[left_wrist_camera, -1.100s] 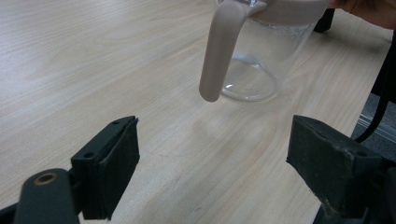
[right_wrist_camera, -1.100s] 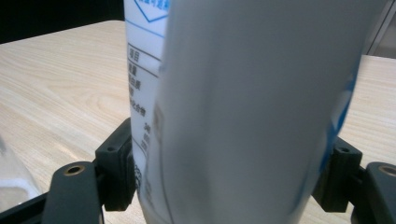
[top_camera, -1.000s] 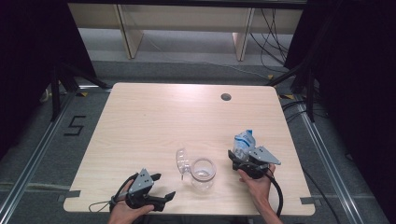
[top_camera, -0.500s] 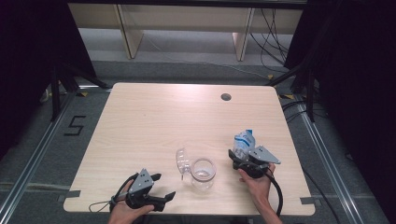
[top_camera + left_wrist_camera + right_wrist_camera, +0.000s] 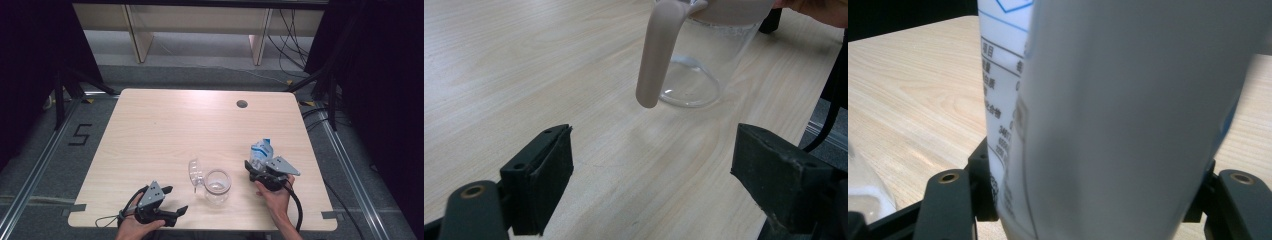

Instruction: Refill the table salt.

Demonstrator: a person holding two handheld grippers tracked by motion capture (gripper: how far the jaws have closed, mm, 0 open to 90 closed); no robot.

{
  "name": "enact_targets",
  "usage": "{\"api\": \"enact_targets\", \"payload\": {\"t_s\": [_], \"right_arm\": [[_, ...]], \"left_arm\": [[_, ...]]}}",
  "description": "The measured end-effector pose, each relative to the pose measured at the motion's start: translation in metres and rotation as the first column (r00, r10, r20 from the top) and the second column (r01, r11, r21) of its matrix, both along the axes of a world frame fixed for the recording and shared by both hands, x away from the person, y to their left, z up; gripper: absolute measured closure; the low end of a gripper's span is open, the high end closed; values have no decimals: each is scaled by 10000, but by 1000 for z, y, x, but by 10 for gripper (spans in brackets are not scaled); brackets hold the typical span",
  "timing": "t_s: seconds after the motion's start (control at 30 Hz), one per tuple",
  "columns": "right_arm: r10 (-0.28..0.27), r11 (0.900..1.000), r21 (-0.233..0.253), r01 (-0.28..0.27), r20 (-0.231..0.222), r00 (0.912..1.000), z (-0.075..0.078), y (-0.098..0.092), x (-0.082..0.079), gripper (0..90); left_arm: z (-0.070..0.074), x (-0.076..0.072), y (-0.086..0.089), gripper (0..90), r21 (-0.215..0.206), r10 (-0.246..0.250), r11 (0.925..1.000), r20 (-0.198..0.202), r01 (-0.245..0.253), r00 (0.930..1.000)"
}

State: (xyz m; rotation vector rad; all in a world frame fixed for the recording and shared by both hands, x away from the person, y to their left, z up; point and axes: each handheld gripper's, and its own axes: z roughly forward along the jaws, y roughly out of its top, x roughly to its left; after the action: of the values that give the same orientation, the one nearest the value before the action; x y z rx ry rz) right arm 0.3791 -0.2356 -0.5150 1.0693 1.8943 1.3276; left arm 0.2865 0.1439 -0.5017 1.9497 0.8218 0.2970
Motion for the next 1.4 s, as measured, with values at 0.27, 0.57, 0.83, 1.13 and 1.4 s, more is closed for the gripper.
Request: {"api": "enact_targets", "payload": {"t_s": [0.27,0.57,0.83,1.13,1.4], "right_arm": [[-79,9999,150,77,107,9999,-1,0,1,381],[-40,9999,135,41,-69,10000,2,-1,1,411],[35,9996,-293,-37,-48,10000,7,-6,2,431],[431,9979,-511,-396,703,9966,22,-5,-6,432],[1195,9852,-1405,-978,1554,9806,33,1,-20,433]], "left_arm": [[0,1,1,163,30,-55,10000,46,54,10000],[-1,2,0,167,-48,-74,10000,45,75,10000],[0,2,2,168,70,-86,9999,90,86,9999],[-1,3,2,167,13,-37,10000,58,37,10000],[-1,3,0,166,-43,15,10000,-37,-16,10000]]}}
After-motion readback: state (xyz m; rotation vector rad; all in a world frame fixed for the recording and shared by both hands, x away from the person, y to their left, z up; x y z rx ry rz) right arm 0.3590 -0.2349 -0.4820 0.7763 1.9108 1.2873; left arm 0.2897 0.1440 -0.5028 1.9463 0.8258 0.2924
